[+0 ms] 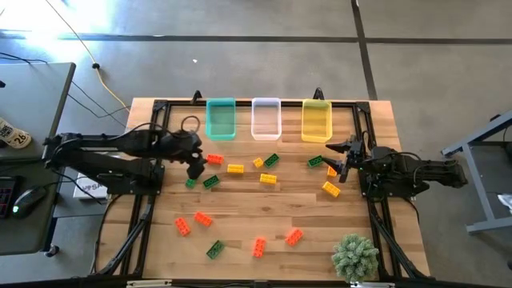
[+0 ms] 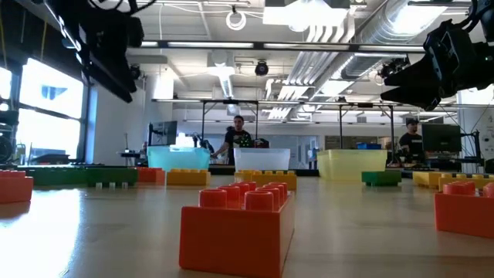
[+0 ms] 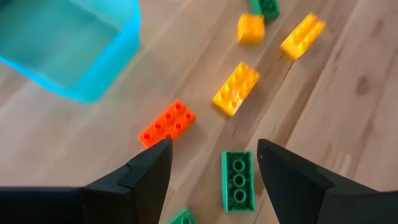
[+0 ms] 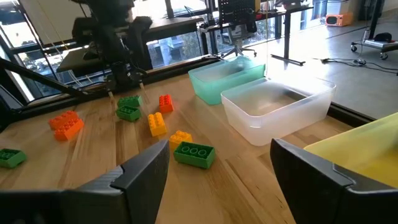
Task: Sort & place blocks by color
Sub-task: Put the green game piece into the green bin
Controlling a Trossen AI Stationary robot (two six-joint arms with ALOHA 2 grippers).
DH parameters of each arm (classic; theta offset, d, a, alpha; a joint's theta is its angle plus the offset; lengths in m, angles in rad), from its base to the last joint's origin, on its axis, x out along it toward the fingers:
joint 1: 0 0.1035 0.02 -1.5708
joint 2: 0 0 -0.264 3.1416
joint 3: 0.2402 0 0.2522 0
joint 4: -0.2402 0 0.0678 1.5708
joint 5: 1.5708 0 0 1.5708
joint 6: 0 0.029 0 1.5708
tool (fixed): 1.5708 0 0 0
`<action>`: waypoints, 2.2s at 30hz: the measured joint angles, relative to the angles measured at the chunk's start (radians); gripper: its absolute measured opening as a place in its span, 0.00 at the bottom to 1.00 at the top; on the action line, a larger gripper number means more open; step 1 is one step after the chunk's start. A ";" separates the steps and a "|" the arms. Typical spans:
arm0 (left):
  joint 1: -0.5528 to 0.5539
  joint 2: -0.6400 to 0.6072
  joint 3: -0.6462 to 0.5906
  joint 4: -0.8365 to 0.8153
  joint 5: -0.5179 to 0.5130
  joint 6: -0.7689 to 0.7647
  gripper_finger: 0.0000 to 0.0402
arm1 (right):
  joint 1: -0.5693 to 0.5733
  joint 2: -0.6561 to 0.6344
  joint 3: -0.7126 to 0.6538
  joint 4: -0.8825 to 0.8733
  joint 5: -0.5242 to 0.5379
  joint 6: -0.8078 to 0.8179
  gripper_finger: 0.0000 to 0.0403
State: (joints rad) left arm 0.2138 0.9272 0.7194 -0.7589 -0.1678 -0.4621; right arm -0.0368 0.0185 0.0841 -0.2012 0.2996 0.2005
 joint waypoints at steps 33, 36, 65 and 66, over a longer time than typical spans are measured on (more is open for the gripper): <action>-0.129 0.439 0.000 0.086 0.025 -0.163 0.56 | 0.000 0.000 0.000 0.000 0.000 0.000 0.67; -0.142 0.439 0.000 0.086 0.025 -0.163 0.56 | 0.000 0.000 0.000 0.000 0.000 0.000 0.67; -0.159 0.616 0.002 0.158 0.046 -0.124 0.37 | 0.000 0.002 0.000 0.000 0.000 0.000 0.67; -0.159 0.615 0.002 0.157 0.048 -0.114 0.32 | 0.000 0.002 0.000 0.000 0.000 0.000 0.67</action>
State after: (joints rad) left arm 0.0551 1.5424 0.7213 -0.6015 -0.1197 -0.5763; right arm -0.0364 0.0200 0.0841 -0.2012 0.2993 0.2005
